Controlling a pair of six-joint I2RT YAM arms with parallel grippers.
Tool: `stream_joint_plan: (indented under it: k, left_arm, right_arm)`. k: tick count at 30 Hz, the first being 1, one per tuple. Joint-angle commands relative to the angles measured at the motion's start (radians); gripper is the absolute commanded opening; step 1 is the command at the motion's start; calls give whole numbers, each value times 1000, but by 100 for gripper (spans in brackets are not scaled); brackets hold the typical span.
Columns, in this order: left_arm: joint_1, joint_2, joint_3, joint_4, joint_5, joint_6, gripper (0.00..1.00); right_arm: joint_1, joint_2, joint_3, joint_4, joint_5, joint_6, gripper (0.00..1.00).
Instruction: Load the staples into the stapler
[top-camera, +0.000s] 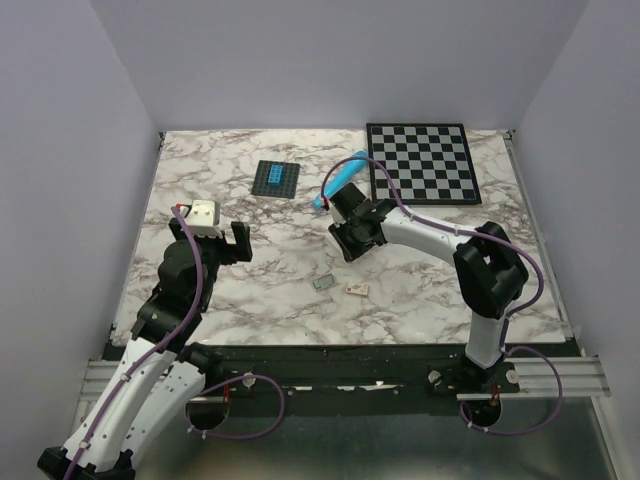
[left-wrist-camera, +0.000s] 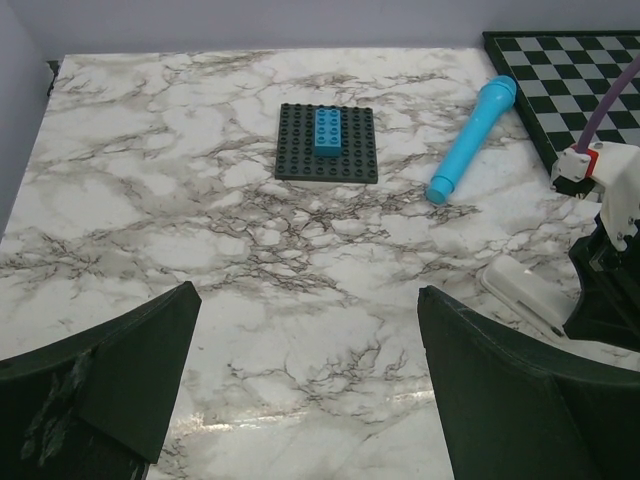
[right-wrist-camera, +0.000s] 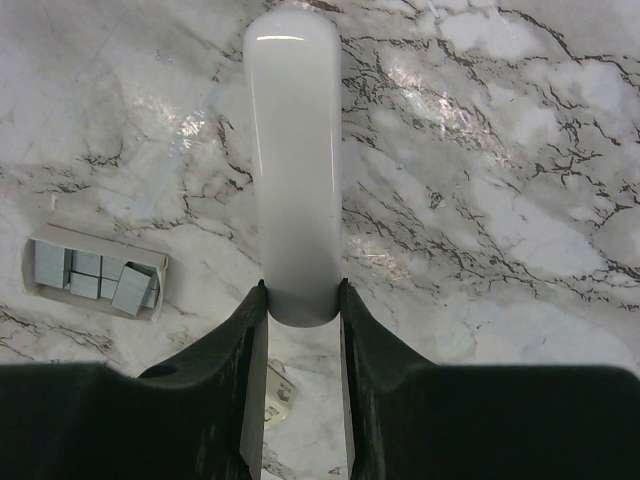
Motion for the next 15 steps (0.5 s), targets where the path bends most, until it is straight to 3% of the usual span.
stream_joint_plan:
  k: [1, 6, 15]
  left_arm:
    - [8, -4, -10, 7, 24, -6, 99]
    - [11, -5, -8, 7, 26, -8, 99]
    - [14, -10, -10, 7, 26, -5, 99]
  right_arm:
    - [-1, 57, -49, -53, 45, 30, 1]
    - [-1, -8, 70, -110, 87, 39, 2]
    - [-30, 61, 235, -144, 177, 39, 5]
